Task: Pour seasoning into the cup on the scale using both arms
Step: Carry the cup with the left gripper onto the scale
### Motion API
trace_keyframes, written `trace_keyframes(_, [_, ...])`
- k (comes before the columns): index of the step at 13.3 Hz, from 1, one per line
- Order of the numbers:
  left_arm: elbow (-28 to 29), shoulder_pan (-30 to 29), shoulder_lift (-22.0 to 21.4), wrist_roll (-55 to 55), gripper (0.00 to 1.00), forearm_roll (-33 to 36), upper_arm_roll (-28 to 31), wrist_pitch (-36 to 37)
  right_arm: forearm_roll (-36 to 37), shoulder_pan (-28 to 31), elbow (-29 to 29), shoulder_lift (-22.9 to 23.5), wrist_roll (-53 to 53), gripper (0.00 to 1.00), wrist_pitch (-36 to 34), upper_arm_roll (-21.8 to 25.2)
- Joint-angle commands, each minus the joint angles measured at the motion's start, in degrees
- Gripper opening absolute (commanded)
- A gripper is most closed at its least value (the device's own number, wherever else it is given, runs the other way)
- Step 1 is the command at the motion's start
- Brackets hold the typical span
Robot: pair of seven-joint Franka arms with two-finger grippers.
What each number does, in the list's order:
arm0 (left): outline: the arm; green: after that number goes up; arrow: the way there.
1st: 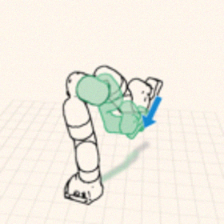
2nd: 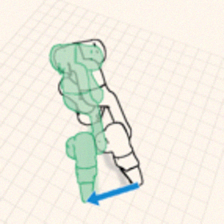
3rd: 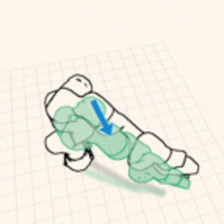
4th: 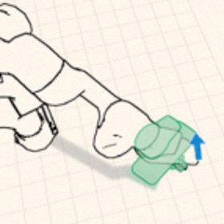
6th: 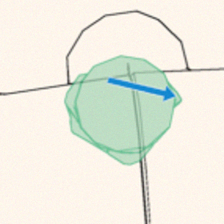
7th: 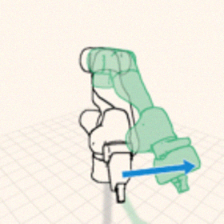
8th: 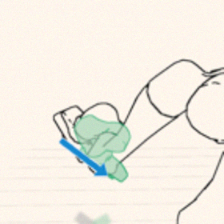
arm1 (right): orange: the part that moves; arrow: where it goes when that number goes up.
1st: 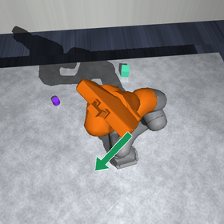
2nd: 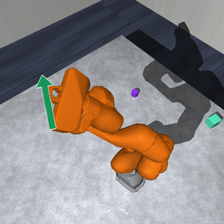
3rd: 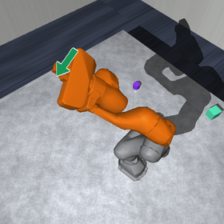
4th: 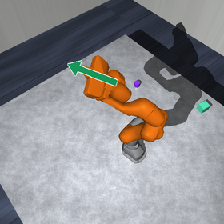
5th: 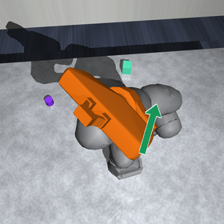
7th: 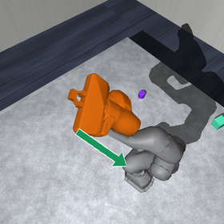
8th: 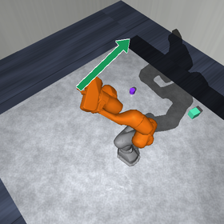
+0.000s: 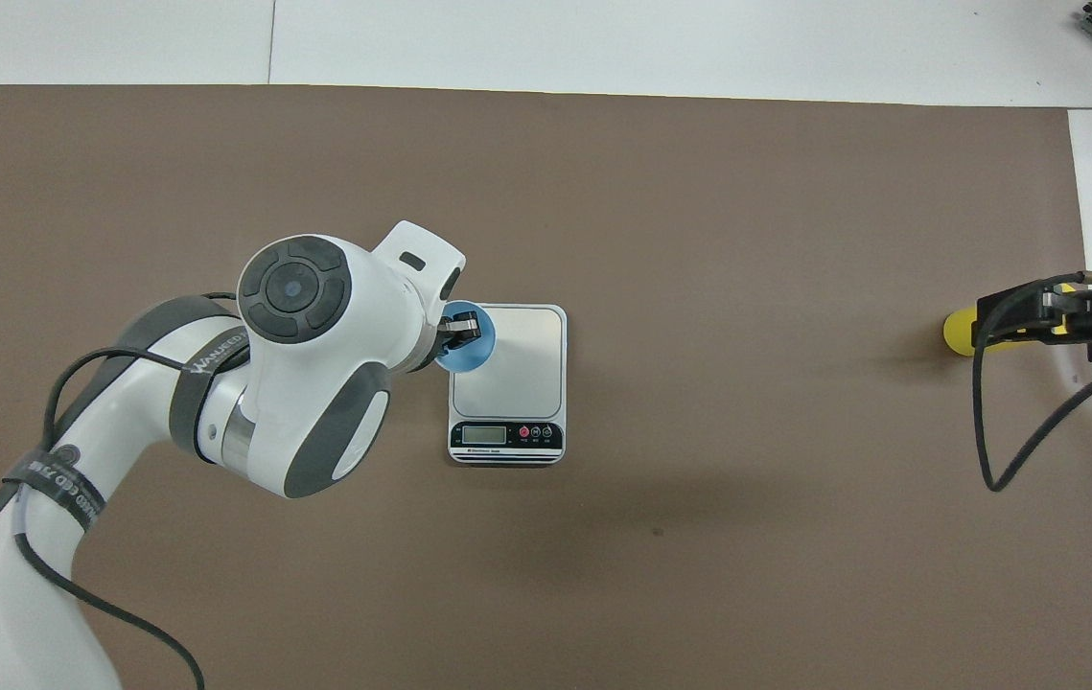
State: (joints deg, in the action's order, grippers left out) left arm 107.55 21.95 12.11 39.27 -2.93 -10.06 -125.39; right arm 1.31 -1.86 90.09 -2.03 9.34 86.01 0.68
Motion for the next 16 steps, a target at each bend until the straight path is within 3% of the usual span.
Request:
trace_keyframes(1, [-1.8,2.3,2.8,1.2,0.0,0.0,1.2,-0.7,-0.4,0.7,1.5,-1.4,-1.2,1.0,0.1,-0.2])
trace_keyframes(16, [-2.7,5.4,5.6,3.6,0.0,3.2,1.1,-3.2,-0.5,0.7,1.5,-1.4,-1.2,1.0,0.1,-0.2])
